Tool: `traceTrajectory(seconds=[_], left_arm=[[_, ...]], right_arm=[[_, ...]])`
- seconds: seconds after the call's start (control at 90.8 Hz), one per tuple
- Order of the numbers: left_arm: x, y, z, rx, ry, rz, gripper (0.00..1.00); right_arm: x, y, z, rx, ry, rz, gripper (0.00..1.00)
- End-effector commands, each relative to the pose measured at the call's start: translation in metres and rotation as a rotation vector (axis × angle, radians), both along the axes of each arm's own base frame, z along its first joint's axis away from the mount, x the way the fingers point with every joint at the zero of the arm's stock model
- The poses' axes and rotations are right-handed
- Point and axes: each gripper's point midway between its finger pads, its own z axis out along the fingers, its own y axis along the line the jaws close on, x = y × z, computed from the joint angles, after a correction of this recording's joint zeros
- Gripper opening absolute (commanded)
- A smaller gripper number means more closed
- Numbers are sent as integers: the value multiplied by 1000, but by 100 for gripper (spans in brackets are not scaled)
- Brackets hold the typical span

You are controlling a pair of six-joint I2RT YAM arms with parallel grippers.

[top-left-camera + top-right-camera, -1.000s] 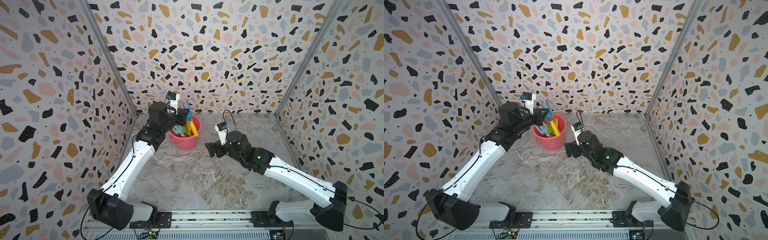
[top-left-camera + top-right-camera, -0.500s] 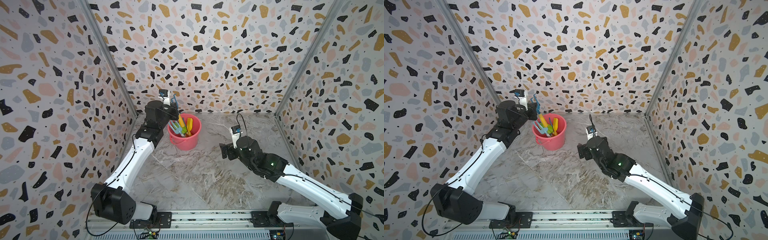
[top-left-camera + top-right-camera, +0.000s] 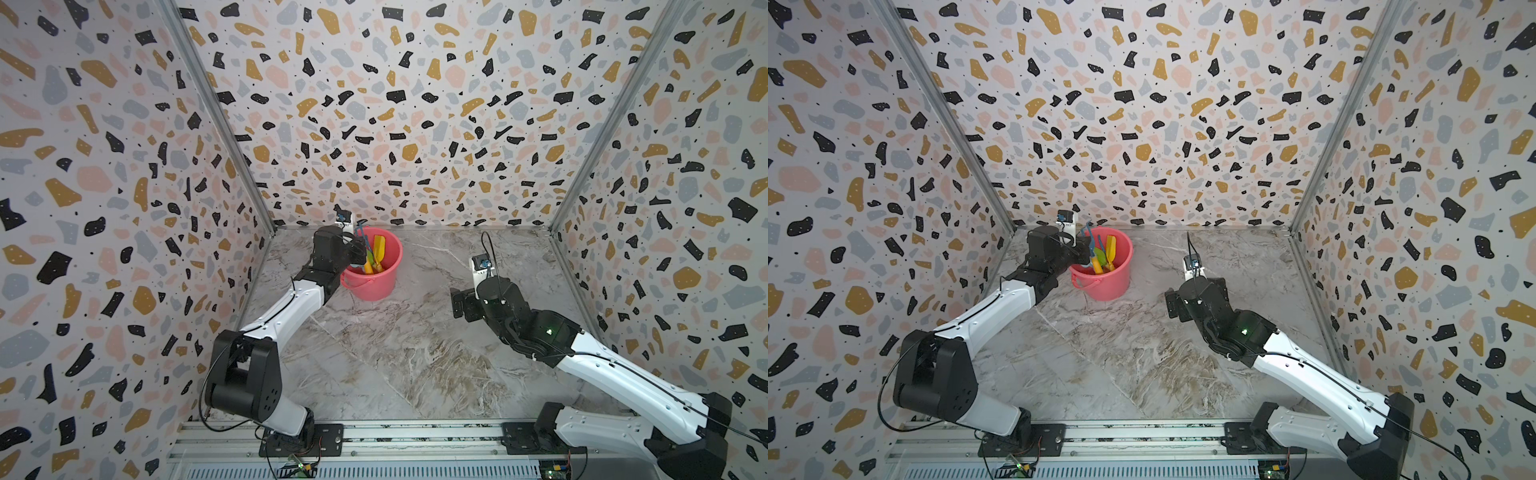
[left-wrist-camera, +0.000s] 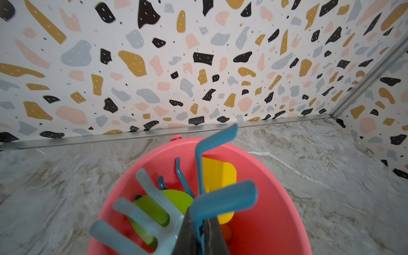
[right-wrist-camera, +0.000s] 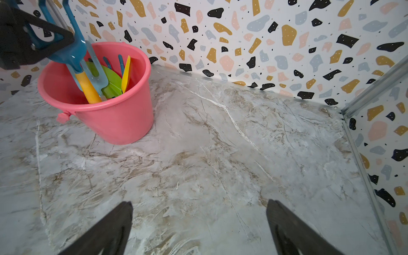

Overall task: Organize the gardening tools
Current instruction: Place the gardening tool in the container, then reset both arms

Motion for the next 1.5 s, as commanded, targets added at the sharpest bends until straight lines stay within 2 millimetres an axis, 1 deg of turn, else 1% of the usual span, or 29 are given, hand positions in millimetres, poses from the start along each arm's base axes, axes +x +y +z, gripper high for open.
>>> traceTrajectory(seconds=[0.0, 0.022, 0.066, 0.11, 0.132, 0.231, 0.33, 0.396, 0.496, 0.606, 0.628, 0.683, 0.749, 0.837, 0.859, 0.925, 0.98, 1.013, 1.024, 1.035, 1.046, 1.068, 1.156, 1.299, 1.487], left_arm=[[8, -4, 10, -39, -80, -16, 9], [8, -4, 7, -39, -77, -16, 12], [8, -4, 1, -42, -71, -13, 23], [8, -3, -3, -47, -65, -7, 38], [8, -3, -5, -50, -61, -3, 44], [7, -3, -4, -62, -58, -4, 57], [5, -4, 7, -68, -69, -12, 71], [3, -2, 17, -63, -81, -3, 83], [-5, 6, 39, -49, -113, 25, 99], [-17, 17, 56, -20, -140, 60, 99], [-21, 20, 62, -15, -152, 69, 100], [-29, 27, 68, -1, -159, 95, 100], [-40, 37, 73, 17, -167, 129, 99], [-57, 50, 69, 40, -159, 174, 99], [-58, 53, 63, 49, -145, 184, 99], [-73, 62, 58, 57, -148, 213, 99], [-84, 68, 50, 66, -145, 232, 99], [-91, 71, 45, 69, -145, 240, 100], [-95, 72, 46, 66, -153, 241, 100], [-95, 73, 41, 73, -144, 246, 99], [-99, 74, 44, 69, -153, 247, 99], [-102, 77, 37, 75, -147, 253, 99], [-116, 82, 24, 88, -161, 260, 99], [-127, 86, 1, 125, -150, 255, 99], [-131, 97, -32, 173, -134, 300, 99]], right_arm=[[-1, -13, 6, 13, -16, -37, 100], [-1, -14, 6, 11, -17, -41, 100], [-2, -16, 7, 12, -18, -43, 100], [-2, -18, 7, 9, -18, -45, 100], [-2, -19, 7, 8, -19, -47, 100], [-2, -23, 8, 5, -22, -59, 100], [-1, -26, 7, 7, -21, -71, 100], [0, -28, 5, 5, -19, -81, 100], [2, -33, 4, -2, -21, -101, 100], [5, -43, 3, -21, -30, -145, 100], [6, -46, 3, -27, -32, -157, 100], [8, -53, 1, -43, -40, -192, 100], [10, -65, 0, -67, -52, -243, 100], [14, -82, -4, -104, -64, -309, 100], [15, -87, -5, -112, -64, -324, 100], [18, -101, -10, -132, -59, -371, 100], [20, -113, -16, -143, -50, -409, 100], [21, -120, -20, -153, -42, -430, 100], [21, -123, -21, -155, -40, -439, 100], [22, -126, -23, -158, -38, -447, 100], [22, -128, -25, -162, -35, -454, 100], [22, -133, -27, -167, -30, -469, 100], [23, -152, -40, -195, -9, -524, 100], [26, -173, -59, -243, 21, -568, 100], [30, -194, -80, -277, 28, -608, 100]])
